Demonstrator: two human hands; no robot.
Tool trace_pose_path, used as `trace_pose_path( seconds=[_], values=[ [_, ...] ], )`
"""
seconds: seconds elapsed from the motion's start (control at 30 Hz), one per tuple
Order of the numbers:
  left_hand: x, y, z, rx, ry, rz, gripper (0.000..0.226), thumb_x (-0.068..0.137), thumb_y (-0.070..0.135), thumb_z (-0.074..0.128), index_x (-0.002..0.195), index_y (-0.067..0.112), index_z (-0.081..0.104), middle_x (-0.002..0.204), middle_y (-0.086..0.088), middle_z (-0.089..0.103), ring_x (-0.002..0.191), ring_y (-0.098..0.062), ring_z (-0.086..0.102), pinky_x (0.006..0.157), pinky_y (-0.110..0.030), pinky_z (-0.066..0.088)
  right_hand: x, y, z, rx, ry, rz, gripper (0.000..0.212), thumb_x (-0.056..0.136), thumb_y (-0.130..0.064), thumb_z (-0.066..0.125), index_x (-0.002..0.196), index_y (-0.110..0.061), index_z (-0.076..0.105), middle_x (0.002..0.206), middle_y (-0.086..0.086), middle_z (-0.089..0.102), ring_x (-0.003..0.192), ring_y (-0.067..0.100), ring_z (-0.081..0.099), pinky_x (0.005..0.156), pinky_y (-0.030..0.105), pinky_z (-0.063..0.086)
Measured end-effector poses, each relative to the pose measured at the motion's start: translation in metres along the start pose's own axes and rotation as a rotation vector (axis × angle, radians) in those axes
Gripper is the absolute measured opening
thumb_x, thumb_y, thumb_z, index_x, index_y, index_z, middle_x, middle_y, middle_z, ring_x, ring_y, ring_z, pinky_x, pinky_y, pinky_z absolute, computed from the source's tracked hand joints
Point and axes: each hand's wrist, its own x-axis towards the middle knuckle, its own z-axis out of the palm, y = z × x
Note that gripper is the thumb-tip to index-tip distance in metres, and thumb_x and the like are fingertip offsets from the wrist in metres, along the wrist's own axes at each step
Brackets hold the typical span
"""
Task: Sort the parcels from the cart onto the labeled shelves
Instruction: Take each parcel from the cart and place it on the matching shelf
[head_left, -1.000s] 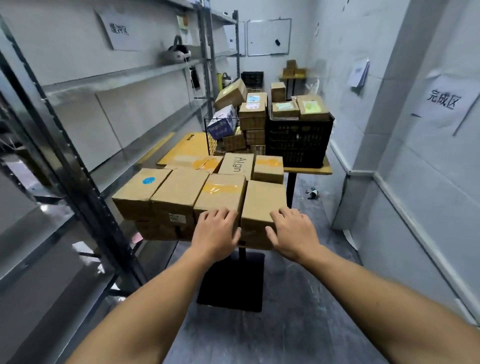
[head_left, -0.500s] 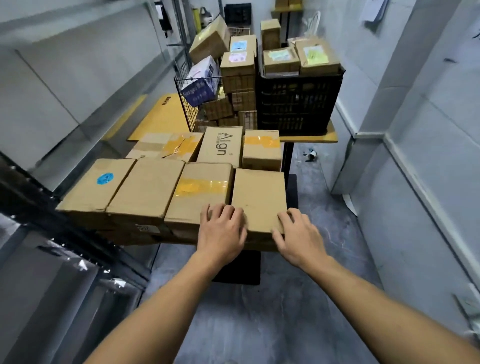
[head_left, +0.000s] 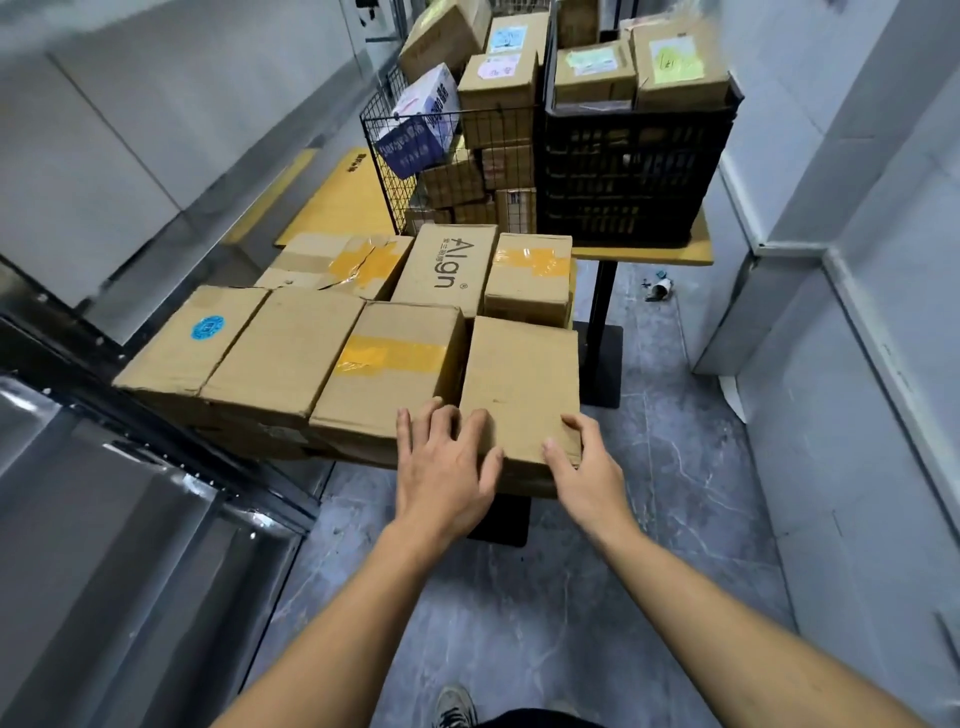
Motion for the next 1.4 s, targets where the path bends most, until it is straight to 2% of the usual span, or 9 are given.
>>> trace_pose_path(
  seconds=[0.1,0.2,0.37,0.5,0.8,0.93,1.07,1.23,1.4],
  values=[
    [-0.004,0.011,0.000,-0.144,0.095,0.075,0.044,0.089,0.052,0.042,0.127,0.031,0.050,0.132,-0.004,0.047,0.137,-0.026,0.030,0.116,-0.056,0.021,0.002,0.003,-0.012,0.108,0.036,0.038,0.032,0.096,-0.036,0.061,0.126,-0.034,0.050,0.122,-0.002,0.061,0.107,0.016,0.057,0.088,0.027,0.042],
    [-0.008,0.023,-0.005,-0.511,0.142,0.100,0.048,0.091,0.049,0.048,0.133,0.027,0.053,0.133,0.000,0.043,0.128,-0.018,0.041,0.103,-0.048,0.042,-0.001,0.009,-0.026,0.254,0.036,0.071,0.032,0.082,-0.055,0.063,0.111,-0.051,0.049,0.116,-0.013,0.063,0.109,0.020,0.063,0.094,0.051,0.053],
    [-0.012,0.042,-0.014,-0.996,0.260,0.012,0.039,0.097,0.024,0.055,0.136,0.025,0.052,0.129,0.004,0.055,0.119,-0.008,0.055,0.098,-0.027,0.049,-0.011,0.021,-0.048,0.395,0.034,-0.008,0.044,0.078,-0.058,0.059,0.120,-0.055,0.052,0.126,-0.026,0.056,0.122,0.015,0.057,0.101,0.059,0.049],
    [-0.014,0.051,-0.015,-0.841,0.371,-0.041,0.039,0.094,0.017,0.057,0.133,0.019,0.057,0.125,-0.002,0.056,0.114,-0.001,0.052,0.099,-0.015,0.042,-0.022,0.025,-0.065,0.460,0.046,-0.089,0.046,0.084,-0.048,0.060,0.129,-0.053,0.053,0.136,-0.022,0.055,0.131,0.012,0.051,0.109,0.057,0.043],
    [-0.023,0.054,-0.015,-1.137,0.064,-0.114,0.072,0.077,0.067,0.061,0.140,0.036,0.044,0.140,0.010,0.052,0.127,-0.005,0.050,0.108,-0.043,0.043,-0.032,0.011,-0.089,0.574,0.011,-0.130,0.044,0.087,-0.024,0.053,0.123,-0.050,0.060,0.134,-0.010,0.060,0.129,0.025,0.053,0.111,0.061,0.040],
    [-0.032,0.061,-0.020,-1.151,0.178,-0.073,0.064,0.079,0.052,0.066,0.138,0.038,0.045,0.140,0.009,0.052,0.128,-0.008,0.051,0.105,-0.042,0.046,-0.031,0.001,-0.098,0.297,0.004,-0.197,0.039,0.097,-0.037,0.057,0.134,-0.046,0.054,0.140,-0.007,0.051,0.132,0.012,0.047,0.116,0.048,0.036],
    [-0.034,0.068,-0.023,-1.099,0.210,-0.031,0.062,0.080,0.048,0.068,0.137,0.045,0.043,0.138,0.007,0.048,0.124,-0.009,0.053,0.101,-0.043,0.050,-0.036,-0.015,-0.095,0.331,-0.118,-0.277,0.073,0.083,-0.069,0.059,0.142,-0.028,0.049,0.141,-0.008,0.056,0.132,0.006,0.051,0.112,0.036,0.042],
    [-0.032,0.068,-0.033,-1.191,0.192,-0.007,0.058,0.084,0.047,0.065,0.136,0.053,0.040,0.131,0.007,0.053,0.121,-0.013,0.055,0.098,-0.042,0.052,-0.039,-0.018,-0.092,0.532,-0.102,-0.227,0.058,0.081,-0.048,0.068,0.134,-0.030,0.052,0.123,-0.008,0.068,0.115,0.014,0.065,0.091,0.034,0.052],
    [-0.027,0.061,-0.029,-1.027,0.247,-0.039,0.040,0.091,0.023,0.059,0.130,0.027,0.057,0.119,0.001,0.061,0.111,-0.012,0.060,0.095,-0.043,0.052,-0.038,-0.017,-0.103,0.812,-0.109,-0.105,0.035,0.102,-0.006,0.049,0.127,-0.031,0.051,0.107,-0.004,0.072,0.091,0.016,0.069,0.079,0.042,0.059]
  ],
)
